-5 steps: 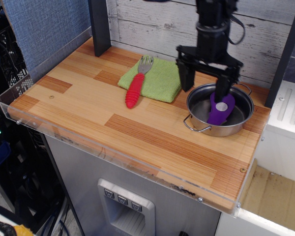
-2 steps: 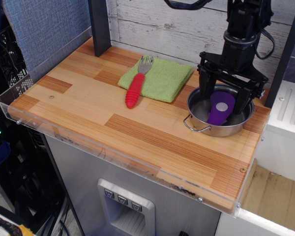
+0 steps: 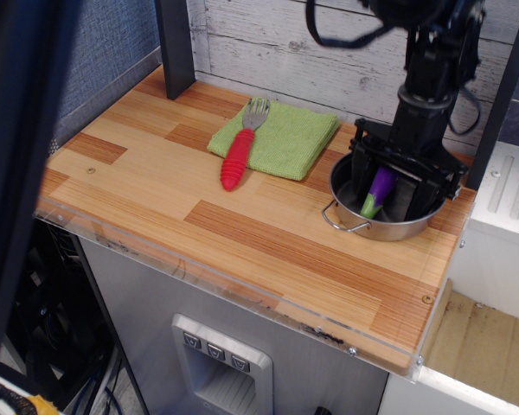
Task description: Put the eggplant to the left of the towel
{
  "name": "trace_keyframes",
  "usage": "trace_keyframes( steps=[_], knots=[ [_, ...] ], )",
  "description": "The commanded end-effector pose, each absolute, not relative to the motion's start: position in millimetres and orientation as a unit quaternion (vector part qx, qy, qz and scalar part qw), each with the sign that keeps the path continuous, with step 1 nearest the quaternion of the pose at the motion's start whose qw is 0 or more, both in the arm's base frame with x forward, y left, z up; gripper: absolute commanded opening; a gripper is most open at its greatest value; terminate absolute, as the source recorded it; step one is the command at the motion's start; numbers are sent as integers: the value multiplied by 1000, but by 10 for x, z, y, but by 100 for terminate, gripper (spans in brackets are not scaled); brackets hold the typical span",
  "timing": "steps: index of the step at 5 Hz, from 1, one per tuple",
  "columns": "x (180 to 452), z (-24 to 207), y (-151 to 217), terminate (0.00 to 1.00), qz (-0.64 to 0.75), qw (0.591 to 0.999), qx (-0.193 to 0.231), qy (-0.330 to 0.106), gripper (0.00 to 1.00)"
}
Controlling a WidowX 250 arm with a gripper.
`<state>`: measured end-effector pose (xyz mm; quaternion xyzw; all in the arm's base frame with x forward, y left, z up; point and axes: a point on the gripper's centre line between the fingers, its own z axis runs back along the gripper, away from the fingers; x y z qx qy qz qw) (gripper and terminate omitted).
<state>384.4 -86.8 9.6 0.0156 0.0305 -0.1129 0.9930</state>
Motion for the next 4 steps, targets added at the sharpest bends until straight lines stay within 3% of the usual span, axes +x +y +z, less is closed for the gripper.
trace_keyframes(
  steps=[1, 3, 4],
  knots=[
    [3866, 149, -930, 0, -126, 991, 31, 16, 0],
    [3837, 457, -977, 0, -133, 990, 31, -19, 0],
    [3837, 771, -908, 0, -123, 991, 19, -51, 0]
  ],
)
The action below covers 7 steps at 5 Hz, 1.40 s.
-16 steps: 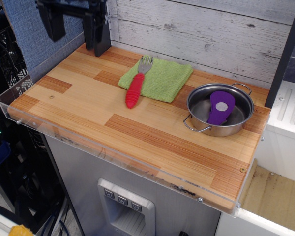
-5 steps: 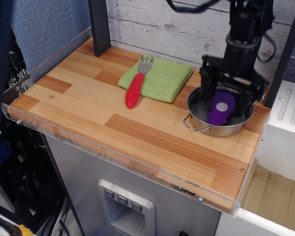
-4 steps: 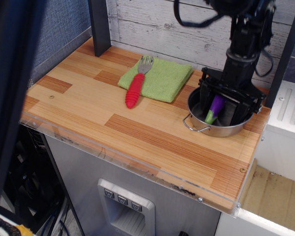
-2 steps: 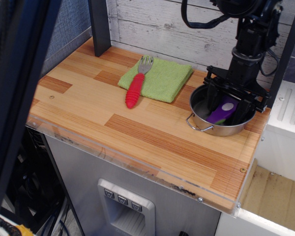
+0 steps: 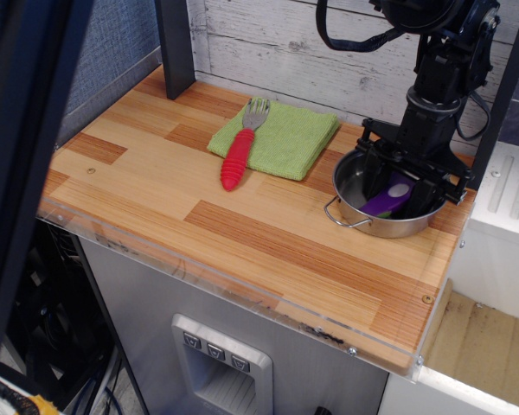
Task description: Put the eggplant to the left of the towel
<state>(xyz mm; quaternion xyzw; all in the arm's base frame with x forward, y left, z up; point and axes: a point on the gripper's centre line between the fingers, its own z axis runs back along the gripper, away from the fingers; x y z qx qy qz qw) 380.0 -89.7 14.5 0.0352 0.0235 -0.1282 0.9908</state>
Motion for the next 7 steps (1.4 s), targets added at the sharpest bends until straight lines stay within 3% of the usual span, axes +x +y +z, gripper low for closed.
trace_keyframes(
  steps=[1, 2, 3, 5, 7],
  knots=[
    [3808, 1073, -790, 0, -106, 991, 4, -80, 0],
    [3692, 1291, -554, 0, -89, 992, 2, -89, 0],
    [3528, 1303, -65, 0, -60, 996, 7, -68, 0],
    [3277, 1277, 848, 0, 14, 997, 68, -39, 0],
    [3407, 1087, 1189, 0, 32, 995, 95, -23, 0]
  ],
)
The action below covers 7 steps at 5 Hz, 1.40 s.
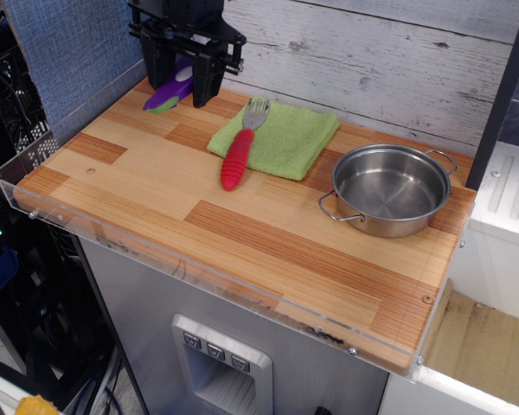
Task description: Put the eggplant to the left of the towel
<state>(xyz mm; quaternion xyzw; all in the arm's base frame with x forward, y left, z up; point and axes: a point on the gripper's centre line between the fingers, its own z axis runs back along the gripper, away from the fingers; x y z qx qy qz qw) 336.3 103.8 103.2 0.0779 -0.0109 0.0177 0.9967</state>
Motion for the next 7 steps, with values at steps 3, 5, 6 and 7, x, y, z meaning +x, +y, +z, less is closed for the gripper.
trace_keyframes(
  steps=[3, 5, 6, 7],
  knots=[
    [3734, 635, 1533, 0, 61, 993, 104, 13, 0],
    [3996, 481, 1520, 0, 76, 992, 97, 8, 0],
    [4088, 456, 1481, 0, 76, 993, 95, 5, 0],
    [4097, 399, 1439, 0, 77, 993, 90, 10, 0]
  ],
)
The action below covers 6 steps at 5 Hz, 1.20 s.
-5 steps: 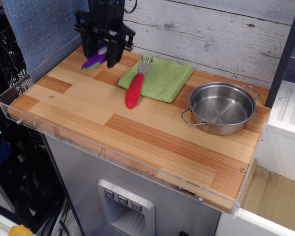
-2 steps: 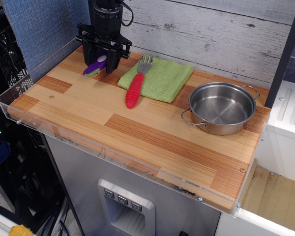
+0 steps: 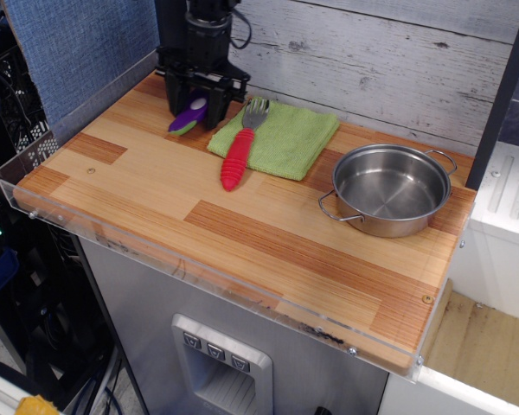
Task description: Put the eggplant to the left of the towel
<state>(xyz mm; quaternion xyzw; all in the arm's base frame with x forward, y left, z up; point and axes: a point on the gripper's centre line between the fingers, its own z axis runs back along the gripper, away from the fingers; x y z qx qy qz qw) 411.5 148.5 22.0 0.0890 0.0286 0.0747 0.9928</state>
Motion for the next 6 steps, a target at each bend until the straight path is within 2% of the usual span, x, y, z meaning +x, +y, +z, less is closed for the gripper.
trace_keyframes(
  steps=[1, 2, 3, 4, 5, 6],
  knots=[
    [4076, 443, 1438, 0, 92, 993, 79, 2, 100],
    [4068, 551, 1461, 0, 96, 992, 77, -7, 100],
    [4034, 780, 1442, 0, 95, 993, 67, -24, 100],
    [3976, 1137, 1335, 0, 89, 992, 62, -60, 100],
    [3883, 1475, 1217, 0, 73, 992, 67, -77, 100],
    [3817, 1541, 983, 0, 55, 994, 61, -68, 100]
  ],
)
